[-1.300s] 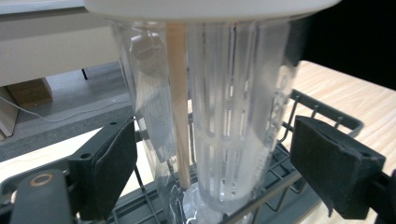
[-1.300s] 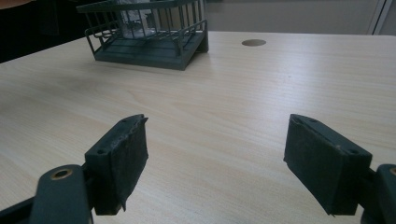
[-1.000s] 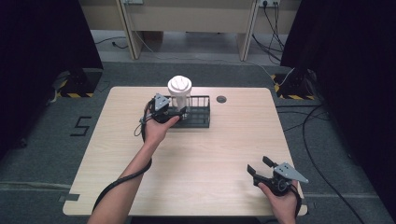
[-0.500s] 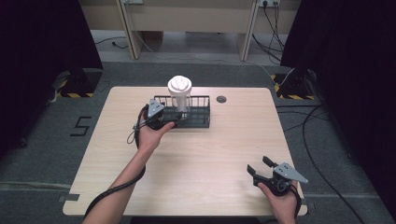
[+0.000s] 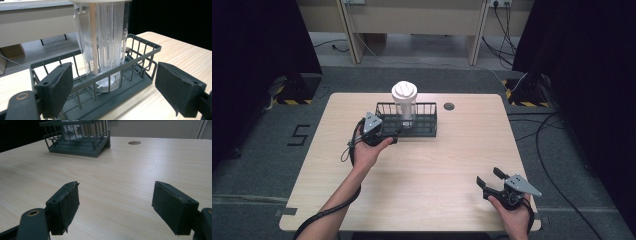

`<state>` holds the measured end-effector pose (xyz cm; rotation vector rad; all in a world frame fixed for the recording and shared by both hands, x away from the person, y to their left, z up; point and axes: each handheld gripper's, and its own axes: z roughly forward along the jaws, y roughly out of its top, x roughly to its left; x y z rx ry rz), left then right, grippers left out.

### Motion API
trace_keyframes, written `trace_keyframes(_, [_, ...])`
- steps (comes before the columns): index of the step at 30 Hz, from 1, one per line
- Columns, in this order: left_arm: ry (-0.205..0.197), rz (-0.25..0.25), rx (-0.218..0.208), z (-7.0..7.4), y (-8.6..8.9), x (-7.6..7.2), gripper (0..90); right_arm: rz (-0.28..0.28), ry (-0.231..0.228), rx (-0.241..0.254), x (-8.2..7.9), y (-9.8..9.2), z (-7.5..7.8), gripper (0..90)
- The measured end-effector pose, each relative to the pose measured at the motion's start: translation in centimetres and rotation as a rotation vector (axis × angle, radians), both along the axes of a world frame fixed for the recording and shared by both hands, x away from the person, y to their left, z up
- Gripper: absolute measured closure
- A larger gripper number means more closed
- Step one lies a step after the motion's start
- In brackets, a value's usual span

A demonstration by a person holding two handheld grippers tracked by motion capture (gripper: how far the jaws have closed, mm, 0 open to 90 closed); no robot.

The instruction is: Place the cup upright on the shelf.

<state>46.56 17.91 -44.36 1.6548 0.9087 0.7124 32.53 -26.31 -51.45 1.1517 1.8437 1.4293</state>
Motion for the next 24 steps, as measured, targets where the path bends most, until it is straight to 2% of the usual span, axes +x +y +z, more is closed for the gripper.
trace_keyframes(24, [-0.018, 0.002, -0.017, -0.6, 3.0, -3.5, 15.0, -0.001, 0.002, -0.002, 0.0, 0.0, 0.0, 22.1])
